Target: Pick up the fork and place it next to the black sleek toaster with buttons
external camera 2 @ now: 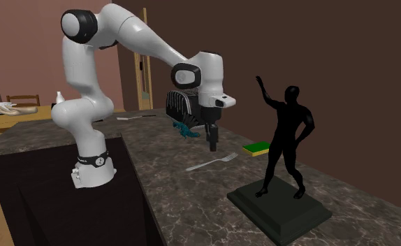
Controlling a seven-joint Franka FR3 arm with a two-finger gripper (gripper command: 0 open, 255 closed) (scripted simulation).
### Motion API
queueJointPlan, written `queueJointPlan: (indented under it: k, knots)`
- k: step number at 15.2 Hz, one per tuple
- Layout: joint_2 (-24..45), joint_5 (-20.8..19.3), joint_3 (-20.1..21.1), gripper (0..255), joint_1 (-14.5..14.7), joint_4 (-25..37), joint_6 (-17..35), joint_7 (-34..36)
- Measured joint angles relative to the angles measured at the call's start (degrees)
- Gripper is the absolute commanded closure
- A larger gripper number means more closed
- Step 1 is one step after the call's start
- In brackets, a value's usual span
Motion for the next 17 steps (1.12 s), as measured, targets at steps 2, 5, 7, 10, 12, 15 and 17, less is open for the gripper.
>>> queueJointPlan:
  k: [2,5,7,10,12,15,17]
  knots:
    - [3.2,-1.2,1.0,0,1.1,2.3,1.3,-0.5]
    - [7.9,-3.2,2.1,0,2.7,5.6,3.1,-1.1]
    - [9.1,-3.6,2.2,0,2.9,5.8,4.1,-1.3]
    - [10.7,-4.1,2.1,0,3.0,5.6,6.0,-1.2]
    - [11.7,-4.3,2.0,0,3.1,5.0,7.5,-1.1]
    - [12.5,-4.6,2.0,0,3.2,5.0,8.3,-0.9]
    - [12.5,-4.6,2.0,0,3.2,5.0,8.4,-0.9]
